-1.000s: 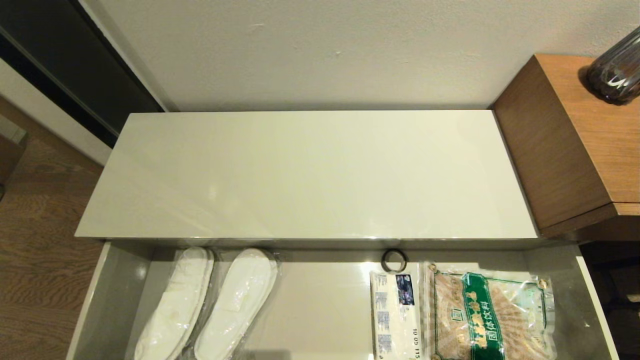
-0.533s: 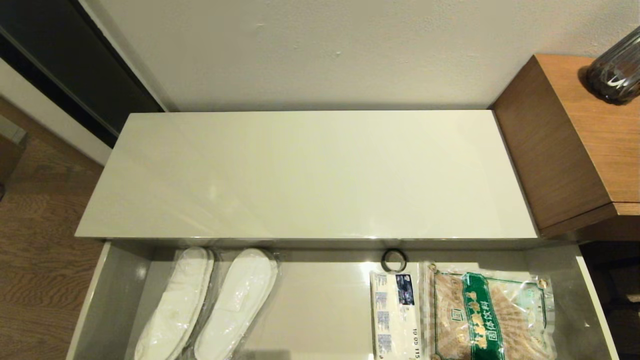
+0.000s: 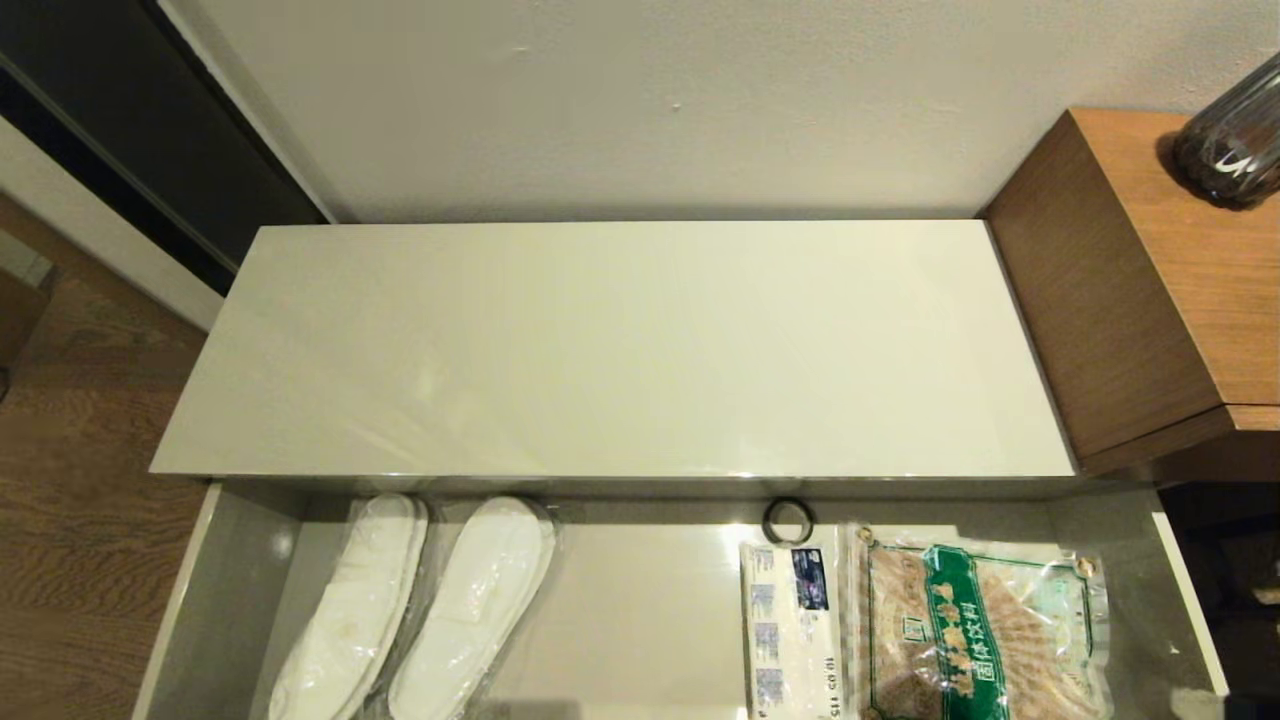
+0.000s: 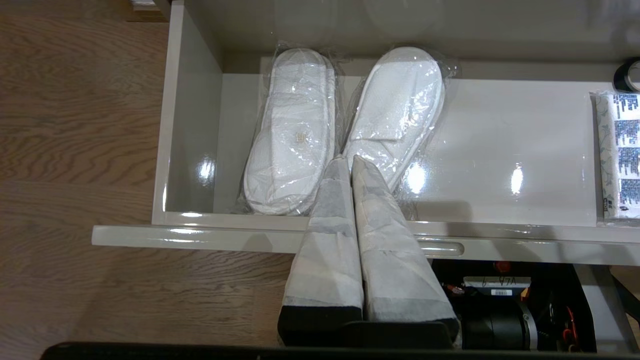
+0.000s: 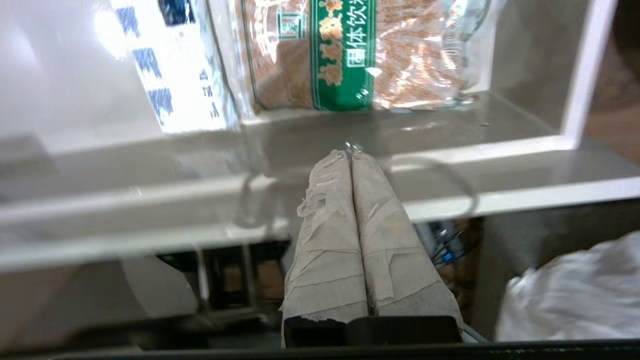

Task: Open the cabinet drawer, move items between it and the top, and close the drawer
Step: Close the drawer

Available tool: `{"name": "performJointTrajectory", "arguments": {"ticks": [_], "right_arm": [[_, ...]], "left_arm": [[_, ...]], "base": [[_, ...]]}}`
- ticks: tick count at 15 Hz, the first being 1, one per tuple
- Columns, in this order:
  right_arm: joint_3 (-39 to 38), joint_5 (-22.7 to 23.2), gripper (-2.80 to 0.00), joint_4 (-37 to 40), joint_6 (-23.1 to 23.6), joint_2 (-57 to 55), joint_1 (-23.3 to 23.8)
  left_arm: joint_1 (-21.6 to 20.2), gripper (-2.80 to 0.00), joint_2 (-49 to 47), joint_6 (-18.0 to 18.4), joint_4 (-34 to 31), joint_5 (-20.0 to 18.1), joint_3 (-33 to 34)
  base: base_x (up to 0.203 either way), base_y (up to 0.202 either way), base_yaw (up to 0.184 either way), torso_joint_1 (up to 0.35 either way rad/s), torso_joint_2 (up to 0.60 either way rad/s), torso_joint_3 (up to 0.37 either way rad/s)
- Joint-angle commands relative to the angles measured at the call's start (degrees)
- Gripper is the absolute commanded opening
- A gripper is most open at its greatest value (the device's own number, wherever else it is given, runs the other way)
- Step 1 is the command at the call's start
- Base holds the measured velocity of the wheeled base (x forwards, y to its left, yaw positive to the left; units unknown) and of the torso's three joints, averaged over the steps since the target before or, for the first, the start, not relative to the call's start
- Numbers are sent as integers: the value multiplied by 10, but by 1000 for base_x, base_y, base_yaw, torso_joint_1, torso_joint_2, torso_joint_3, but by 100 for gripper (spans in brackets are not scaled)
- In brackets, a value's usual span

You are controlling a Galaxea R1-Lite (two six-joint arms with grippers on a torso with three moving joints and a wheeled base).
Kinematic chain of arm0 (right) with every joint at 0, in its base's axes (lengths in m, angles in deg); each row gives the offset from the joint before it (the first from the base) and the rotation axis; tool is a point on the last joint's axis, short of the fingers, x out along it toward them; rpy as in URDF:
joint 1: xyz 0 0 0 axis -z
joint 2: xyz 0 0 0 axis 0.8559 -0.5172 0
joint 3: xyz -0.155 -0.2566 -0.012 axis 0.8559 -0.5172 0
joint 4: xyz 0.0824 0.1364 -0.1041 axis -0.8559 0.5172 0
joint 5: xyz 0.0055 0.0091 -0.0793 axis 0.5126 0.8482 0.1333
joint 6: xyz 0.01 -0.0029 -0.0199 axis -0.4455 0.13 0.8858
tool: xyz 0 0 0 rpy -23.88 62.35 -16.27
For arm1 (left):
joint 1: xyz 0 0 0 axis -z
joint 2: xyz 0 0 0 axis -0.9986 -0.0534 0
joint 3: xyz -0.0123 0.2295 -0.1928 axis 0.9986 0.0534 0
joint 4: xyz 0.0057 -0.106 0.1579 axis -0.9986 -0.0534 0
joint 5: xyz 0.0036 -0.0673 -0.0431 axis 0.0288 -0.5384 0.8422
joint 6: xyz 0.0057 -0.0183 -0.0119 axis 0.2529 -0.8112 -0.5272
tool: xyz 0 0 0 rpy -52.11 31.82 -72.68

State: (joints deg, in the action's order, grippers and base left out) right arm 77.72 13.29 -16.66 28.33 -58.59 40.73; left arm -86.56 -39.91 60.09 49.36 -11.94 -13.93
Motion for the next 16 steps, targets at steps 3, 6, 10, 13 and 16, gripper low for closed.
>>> {"name": "performJointTrajectory", "arguments": {"ticks": [3, 6, 10, 13, 16], "right_arm": [[-41, 5, -280, -131, -26, -146, -6], [-78, 26, -280, -102, -31, -140, -15], [-114, 64, -280, -99, -31, -151, -15], [-123, 77, -280, -99, -47, -180, -15], [-132, 91, -280, -98, -54, -190, -15]], "left_arm": [[0, -280, 0, 0, -1, 0, 0], [0, -280, 0, 0, -1, 0, 0], [0, -280, 0, 0, -1, 0, 0], [0, -280, 0, 0, -1, 0, 0], [0, -280, 0, 0, -1, 0, 0]], "base": [[0, 0, 0, 0, 0, 0], [0, 0, 0, 0, 0, 0], [0, 0, 0, 0, 0, 0], [0, 0, 0, 0, 0, 0], [0, 0, 0, 0, 0, 0]]}}
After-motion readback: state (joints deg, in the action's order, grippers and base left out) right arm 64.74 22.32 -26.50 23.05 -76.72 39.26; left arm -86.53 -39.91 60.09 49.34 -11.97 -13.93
